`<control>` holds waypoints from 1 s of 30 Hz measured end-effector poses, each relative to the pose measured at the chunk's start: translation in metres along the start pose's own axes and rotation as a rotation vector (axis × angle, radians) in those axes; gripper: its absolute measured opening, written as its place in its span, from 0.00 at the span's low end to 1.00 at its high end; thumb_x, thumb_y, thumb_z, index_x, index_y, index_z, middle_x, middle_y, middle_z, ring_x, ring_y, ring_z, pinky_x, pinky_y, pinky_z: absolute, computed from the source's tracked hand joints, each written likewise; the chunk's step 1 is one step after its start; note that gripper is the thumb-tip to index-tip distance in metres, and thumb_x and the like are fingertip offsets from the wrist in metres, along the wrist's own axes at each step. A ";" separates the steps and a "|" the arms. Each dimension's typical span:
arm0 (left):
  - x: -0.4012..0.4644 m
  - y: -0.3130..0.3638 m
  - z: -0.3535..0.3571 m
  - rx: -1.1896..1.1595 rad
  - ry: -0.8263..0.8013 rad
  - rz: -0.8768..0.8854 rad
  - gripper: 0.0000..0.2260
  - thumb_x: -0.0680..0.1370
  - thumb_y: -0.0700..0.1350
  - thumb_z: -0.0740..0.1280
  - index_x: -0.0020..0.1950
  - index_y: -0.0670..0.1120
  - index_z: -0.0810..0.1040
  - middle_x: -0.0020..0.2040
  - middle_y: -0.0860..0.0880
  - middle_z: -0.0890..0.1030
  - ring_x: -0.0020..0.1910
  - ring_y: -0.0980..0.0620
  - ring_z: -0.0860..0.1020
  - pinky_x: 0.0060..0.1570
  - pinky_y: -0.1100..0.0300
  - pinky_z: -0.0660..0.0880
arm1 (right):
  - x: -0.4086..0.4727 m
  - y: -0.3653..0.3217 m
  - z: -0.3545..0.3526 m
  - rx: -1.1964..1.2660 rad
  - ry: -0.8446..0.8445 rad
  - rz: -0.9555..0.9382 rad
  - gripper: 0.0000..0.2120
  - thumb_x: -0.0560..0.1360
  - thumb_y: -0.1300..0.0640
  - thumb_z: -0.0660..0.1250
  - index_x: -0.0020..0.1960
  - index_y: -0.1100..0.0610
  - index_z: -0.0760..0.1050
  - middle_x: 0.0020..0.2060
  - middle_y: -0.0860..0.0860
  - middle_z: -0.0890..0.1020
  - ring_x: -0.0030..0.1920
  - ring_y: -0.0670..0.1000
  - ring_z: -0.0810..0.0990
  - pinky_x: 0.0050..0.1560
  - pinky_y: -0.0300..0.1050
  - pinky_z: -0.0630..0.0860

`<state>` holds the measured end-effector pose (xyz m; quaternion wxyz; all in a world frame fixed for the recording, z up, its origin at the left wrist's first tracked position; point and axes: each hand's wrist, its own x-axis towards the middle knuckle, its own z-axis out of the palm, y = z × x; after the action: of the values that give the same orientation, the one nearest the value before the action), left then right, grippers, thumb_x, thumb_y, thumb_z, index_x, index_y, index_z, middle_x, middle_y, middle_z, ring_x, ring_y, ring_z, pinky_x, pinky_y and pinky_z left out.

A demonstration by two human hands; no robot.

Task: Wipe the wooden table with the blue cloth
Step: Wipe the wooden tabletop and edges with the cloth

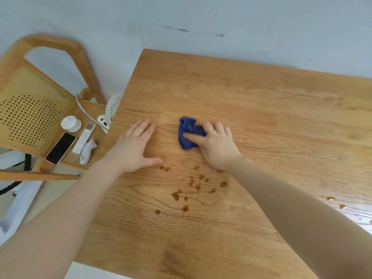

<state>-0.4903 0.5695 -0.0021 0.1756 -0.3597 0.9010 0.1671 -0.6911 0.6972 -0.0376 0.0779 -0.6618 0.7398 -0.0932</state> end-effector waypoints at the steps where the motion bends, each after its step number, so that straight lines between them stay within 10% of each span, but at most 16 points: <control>1: 0.000 -0.007 -0.001 0.006 0.023 -0.013 0.48 0.69 0.65 0.67 0.77 0.49 0.42 0.78 0.50 0.40 0.76 0.50 0.41 0.75 0.50 0.46 | 0.015 0.001 0.002 0.003 0.048 0.110 0.20 0.76 0.57 0.59 0.65 0.42 0.70 0.68 0.55 0.66 0.61 0.63 0.65 0.53 0.55 0.62; 6: 0.002 -0.041 -0.006 0.016 0.007 -0.077 0.49 0.68 0.66 0.67 0.77 0.47 0.43 0.77 0.46 0.40 0.76 0.47 0.41 0.74 0.51 0.44 | 0.055 -0.016 0.009 0.008 0.128 0.411 0.21 0.76 0.59 0.57 0.67 0.44 0.68 0.70 0.54 0.62 0.63 0.62 0.62 0.59 0.56 0.59; 14: 0.008 -0.056 -0.007 0.061 0.019 -0.010 0.51 0.66 0.69 0.67 0.77 0.46 0.45 0.78 0.44 0.44 0.76 0.46 0.47 0.74 0.52 0.51 | 0.015 -0.058 0.023 0.032 0.094 0.042 0.19 0.71 0.59 0.60 0.59 0.45 0.76 0.61 0.56 0.74 0.54 0.64 0.71 0.45 0.54 0.66; 21: 0.005 -0.057 0.001 0.023 0.078 0.009 0.51 0.66 0.68 0.66 0.77 0.46 0.45 0.78 0.45 0.43 0.76 0.46 0.46 0.74 0.51 0.50 | 0.090 -0.067 0.020 0.018 0.166 0.530 0.21 0.77 0.58 0.57 0.67 0.42 0.68 0.70 0.53 0.62 0.65 0.60 0.61 0.62 0.56 0.58; 30: 0.007 -0.067 0.004 -0.072 0.143 0.080 0.51 0.65 0.69 0.67 0.77 0.47 0.47 0.78 0.46 0.46 0.76 0.48 0.48 0.74 0.54 0.50 | 0.061 -0.109 0.038 -0.008 0.101 0.112 0.20 0.73 0.54 0.55 0.62 0.44 0.74 0.62 0.55 0.73 0.55 0.62 0.72 0.49 0.55 0.68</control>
<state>-0.4472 0.5212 -0.0204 0.0910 -0.3406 0.9183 0.1803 -0.5838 0.6238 -0.0477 0.0427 -0.6140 0.7791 -0.1190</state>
